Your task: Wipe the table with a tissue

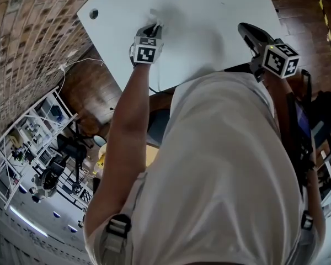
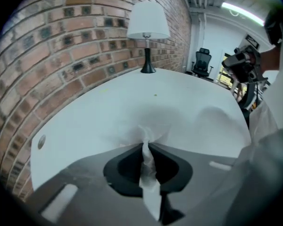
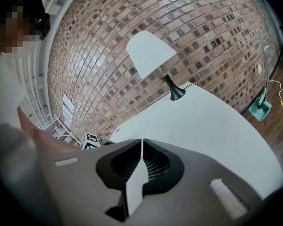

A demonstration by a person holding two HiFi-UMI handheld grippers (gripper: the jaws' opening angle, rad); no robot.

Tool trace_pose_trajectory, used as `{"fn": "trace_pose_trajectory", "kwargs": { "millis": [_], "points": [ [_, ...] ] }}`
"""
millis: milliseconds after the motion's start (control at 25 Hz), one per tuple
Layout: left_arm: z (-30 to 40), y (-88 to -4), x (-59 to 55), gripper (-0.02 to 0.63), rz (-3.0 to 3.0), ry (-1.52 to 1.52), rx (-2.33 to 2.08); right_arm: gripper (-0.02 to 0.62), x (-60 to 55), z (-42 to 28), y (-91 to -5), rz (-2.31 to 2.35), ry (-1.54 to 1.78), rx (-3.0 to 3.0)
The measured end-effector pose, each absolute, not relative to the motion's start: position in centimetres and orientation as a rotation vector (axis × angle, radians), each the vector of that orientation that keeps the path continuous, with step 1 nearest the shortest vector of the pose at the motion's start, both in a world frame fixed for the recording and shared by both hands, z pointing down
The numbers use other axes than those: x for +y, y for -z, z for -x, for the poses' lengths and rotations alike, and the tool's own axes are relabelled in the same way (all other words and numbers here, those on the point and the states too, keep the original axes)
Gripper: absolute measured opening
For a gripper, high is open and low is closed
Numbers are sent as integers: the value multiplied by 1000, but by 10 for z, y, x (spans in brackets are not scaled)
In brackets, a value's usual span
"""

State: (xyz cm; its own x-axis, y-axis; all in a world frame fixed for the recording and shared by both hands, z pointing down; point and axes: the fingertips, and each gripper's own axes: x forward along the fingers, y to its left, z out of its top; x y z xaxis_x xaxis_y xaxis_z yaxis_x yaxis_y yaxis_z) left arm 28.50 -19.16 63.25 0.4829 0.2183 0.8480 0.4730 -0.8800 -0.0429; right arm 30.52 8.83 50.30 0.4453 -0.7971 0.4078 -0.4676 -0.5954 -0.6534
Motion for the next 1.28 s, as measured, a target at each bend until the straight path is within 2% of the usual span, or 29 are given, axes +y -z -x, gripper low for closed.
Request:
{"fn": "trace_pose_trajectory", "kwargs": {
  "millis": [240,360,600,880,1120,1280],
  "points": [
    [-268,-618,-290,25,2627,1456,9,18,95,-303,-502,2247,984,1062],
    [-248,-611,-305,25,2702,1456,99,17,103,-303,-503,2241,981,1051],
    [-221,-623,-293,25,2706,1501,87,18,101,-313,-507,2223,978,1064],
    [-266,-623,-238,23,2696,1415,-56,17,108,-317,-506,2223,995,1081],
    [-304,-629,-142,23,2632,1348,-397,18,121,-323,-512,2217,1000,1068],
    [-305,-623,-97,23,2675,1402,-570,18,128,-328,-507,2216,991,1076]
  ]
}}
